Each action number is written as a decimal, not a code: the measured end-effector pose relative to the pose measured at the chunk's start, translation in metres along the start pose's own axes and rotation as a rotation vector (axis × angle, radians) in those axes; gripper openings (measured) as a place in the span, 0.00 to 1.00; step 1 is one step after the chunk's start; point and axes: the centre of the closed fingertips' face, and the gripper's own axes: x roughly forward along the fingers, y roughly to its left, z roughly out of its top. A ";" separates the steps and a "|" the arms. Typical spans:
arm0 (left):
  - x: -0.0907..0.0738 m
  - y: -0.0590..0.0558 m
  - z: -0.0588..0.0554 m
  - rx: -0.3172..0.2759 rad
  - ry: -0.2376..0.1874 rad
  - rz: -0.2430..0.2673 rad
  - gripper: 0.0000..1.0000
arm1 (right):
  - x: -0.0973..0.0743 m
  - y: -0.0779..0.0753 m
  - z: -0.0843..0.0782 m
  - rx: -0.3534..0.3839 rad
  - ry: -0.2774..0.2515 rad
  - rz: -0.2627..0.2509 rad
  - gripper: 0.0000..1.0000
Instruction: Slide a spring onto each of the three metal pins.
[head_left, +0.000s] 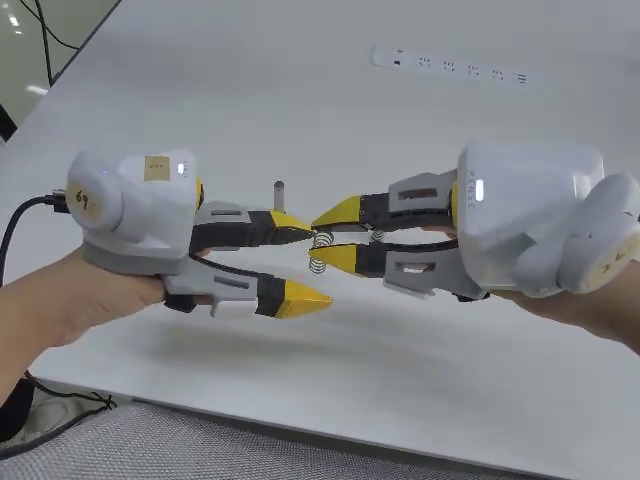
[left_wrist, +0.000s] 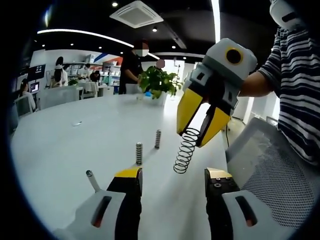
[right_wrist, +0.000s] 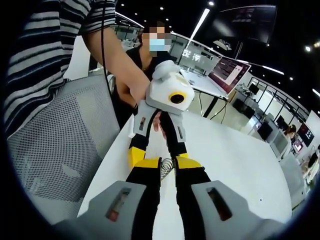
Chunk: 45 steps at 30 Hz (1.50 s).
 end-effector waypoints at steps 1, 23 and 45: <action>-0.001 0.001 0.000 -0.004 -0.002 0.004 0.51 | 0.000 0.001 0.000 -0.003 0.001 0.002 0.11; -0.030 0.029 -0.009 -0.033 -0.002 0.170 0.88 | -0.005 -0.008 -0.012 0.032 0.029 -0.038 0.11; -0.071 0.041 -0.023 -0.039 0.000 0.267 0.97 | -0.006 -0.021 -0.028 0.084 0.058 -0.104 0.12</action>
